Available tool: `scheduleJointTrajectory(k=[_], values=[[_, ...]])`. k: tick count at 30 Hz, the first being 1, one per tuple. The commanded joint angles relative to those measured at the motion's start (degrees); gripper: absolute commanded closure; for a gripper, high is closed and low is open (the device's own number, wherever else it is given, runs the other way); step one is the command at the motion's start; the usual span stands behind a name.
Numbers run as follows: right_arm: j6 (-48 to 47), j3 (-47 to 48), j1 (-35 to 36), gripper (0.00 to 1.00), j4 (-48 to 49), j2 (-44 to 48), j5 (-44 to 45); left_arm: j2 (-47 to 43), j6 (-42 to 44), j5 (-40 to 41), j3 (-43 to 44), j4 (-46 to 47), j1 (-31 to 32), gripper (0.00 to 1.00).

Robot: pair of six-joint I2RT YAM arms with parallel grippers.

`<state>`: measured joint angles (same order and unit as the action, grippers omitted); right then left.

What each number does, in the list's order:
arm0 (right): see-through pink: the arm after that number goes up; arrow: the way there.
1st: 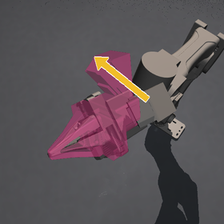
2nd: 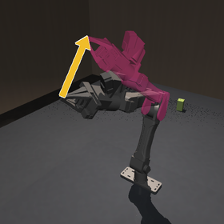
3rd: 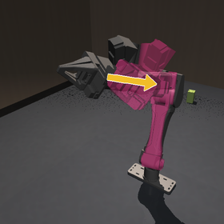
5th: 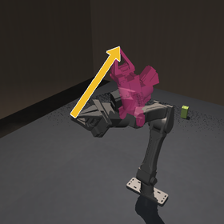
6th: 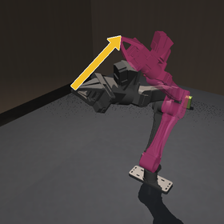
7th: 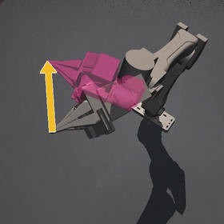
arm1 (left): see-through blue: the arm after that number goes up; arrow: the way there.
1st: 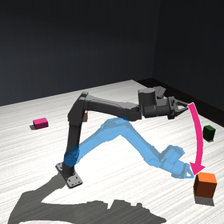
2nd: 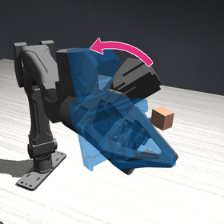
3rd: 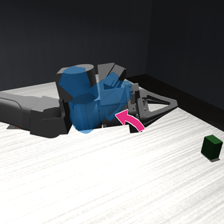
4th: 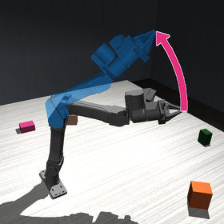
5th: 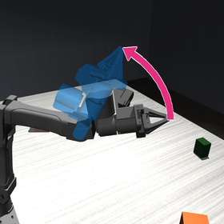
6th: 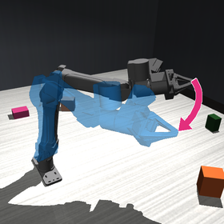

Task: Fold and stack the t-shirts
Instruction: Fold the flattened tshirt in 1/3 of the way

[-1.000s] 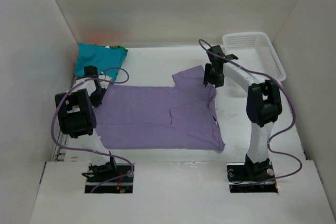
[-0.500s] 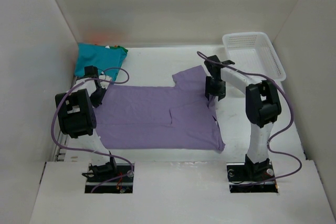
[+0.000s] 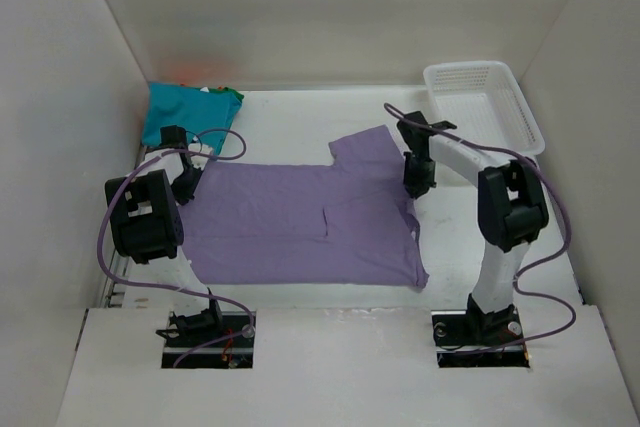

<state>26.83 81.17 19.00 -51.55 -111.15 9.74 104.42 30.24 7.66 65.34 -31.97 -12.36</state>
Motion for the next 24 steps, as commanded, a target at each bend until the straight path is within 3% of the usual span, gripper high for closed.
scheduleJointTrajectory(k=[1,4,7,14,19,24], values=[[0.24,-0.83,-2.78,0.85,0.84,5.59,2.3,-0.27,-0.18,-2.74,-1.88,0.94,-0.61,0.95],[-0.37,-0.92,-4.28,0.79,0.57,5.6,2.74,-0.27,-0.09,-2.74,-1.8,0.94,-0.69,0.95],[-0.9,0.3,-4.81,0.66,0.49,4.72,5.19,-0.36,-0.01,-2.74,-1.8,0.94,-0.69,0.95],[-3.79,4.95,-4.11,0.62,0.13,5.33,5.56,-2.55,-0.18,-3.52,-1.1,0.15,-1.66,0.91],[-9.07,18.46,2.39,0.57,-1.44,1.22,4.85,-8.08,-1.85,-11.16,2.94,-2.13,-2.98,0.83],[-7.67,39.91,1.88,0.45,-3.21,-12.3,3.8,-6.87,-5.36,-15.31,7.25,-2.66,-3.59,0.75]])
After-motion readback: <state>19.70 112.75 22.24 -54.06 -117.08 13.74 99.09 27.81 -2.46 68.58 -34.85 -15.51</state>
